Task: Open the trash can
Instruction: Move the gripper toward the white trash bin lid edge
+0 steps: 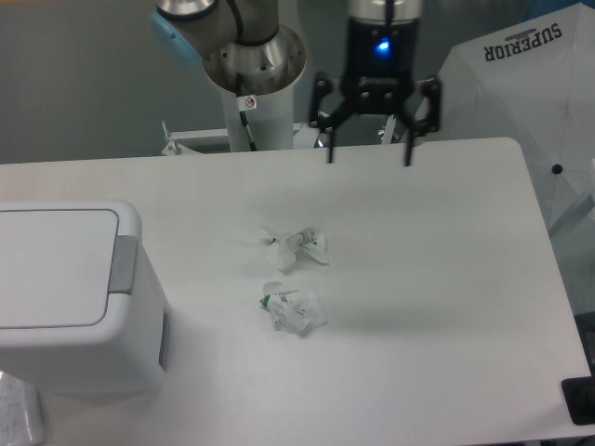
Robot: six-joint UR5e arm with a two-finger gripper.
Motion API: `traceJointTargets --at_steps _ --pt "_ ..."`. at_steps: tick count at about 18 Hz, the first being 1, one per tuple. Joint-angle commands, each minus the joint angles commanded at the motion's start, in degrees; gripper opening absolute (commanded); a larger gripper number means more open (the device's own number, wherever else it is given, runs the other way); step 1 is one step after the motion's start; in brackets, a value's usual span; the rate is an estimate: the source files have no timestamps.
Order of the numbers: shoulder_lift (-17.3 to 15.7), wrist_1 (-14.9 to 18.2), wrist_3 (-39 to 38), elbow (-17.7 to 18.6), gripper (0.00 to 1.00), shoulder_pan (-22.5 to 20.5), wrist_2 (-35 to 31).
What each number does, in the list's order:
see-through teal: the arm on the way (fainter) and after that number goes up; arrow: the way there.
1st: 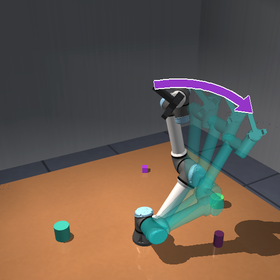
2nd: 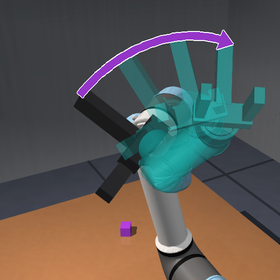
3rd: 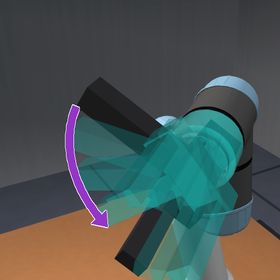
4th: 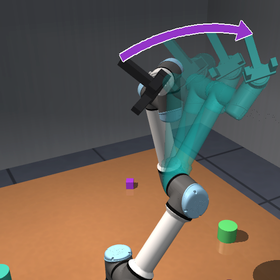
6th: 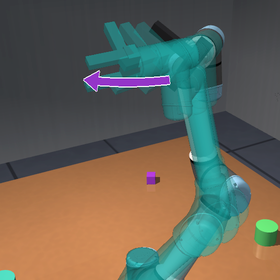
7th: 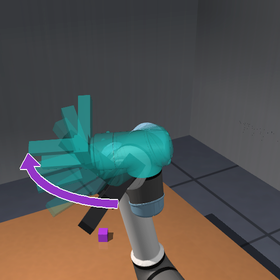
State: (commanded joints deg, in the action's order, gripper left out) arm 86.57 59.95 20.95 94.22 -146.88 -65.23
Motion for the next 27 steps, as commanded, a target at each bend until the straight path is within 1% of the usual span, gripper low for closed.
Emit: traceJointTargets --at_steps 2,5,6,9,11,14,16,17,19,27 --pt "0.35 -1.15 -4.5 -0.17 1.0 1.5 1.33" --pt "1.05 -1.68 -5.92 0.0 1.0 4.66 1.51" --pt "1.66 -2.2 -5.92 -0.26 1.0 5.45 1.6" --pt "3.68 -5.28 -6.01 -0.35 1.0 7.74 2.65" --pt "5.18 -5.81 -6.01 -0.7 1.0 9.41 2.74" --pt "7.55 -6.86 -7.76 -2.72 1.0 11.52 2.74" --pt "8.61 -6.95 -8.3 -2.72 1.0 13.28 2.57" --pt "9.05 -7.3 -8.38 -2.81 1.0 13.63 2.57" --pt "9.93 -9.14 -8.38 -2.81 1.0 14.16 2.57" --pt "11.69 -9.41 -8.3 -2.63 1.0 15.39 2.21"
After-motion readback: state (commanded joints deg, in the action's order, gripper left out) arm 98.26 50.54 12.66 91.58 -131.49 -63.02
